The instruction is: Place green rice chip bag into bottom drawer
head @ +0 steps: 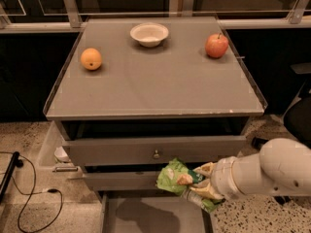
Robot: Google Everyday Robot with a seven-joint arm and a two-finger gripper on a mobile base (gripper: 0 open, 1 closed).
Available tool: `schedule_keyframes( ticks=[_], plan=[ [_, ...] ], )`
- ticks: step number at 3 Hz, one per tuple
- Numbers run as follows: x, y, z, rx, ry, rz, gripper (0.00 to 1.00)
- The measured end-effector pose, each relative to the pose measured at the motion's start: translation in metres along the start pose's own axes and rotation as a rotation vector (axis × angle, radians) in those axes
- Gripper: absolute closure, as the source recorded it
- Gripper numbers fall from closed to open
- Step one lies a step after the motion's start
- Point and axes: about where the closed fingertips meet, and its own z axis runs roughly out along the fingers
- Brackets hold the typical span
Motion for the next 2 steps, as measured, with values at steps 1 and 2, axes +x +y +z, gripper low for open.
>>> schedule_keyframes(
  ticks=[1, 2],
  plan=[
    [0.045, -0.011, 0.041, 0.028, -0.034, 0.047, 1.0],
    [0.087, -0.023, 0.069, 0.036, -0.061, 0.114, 1.0]
  ],
)
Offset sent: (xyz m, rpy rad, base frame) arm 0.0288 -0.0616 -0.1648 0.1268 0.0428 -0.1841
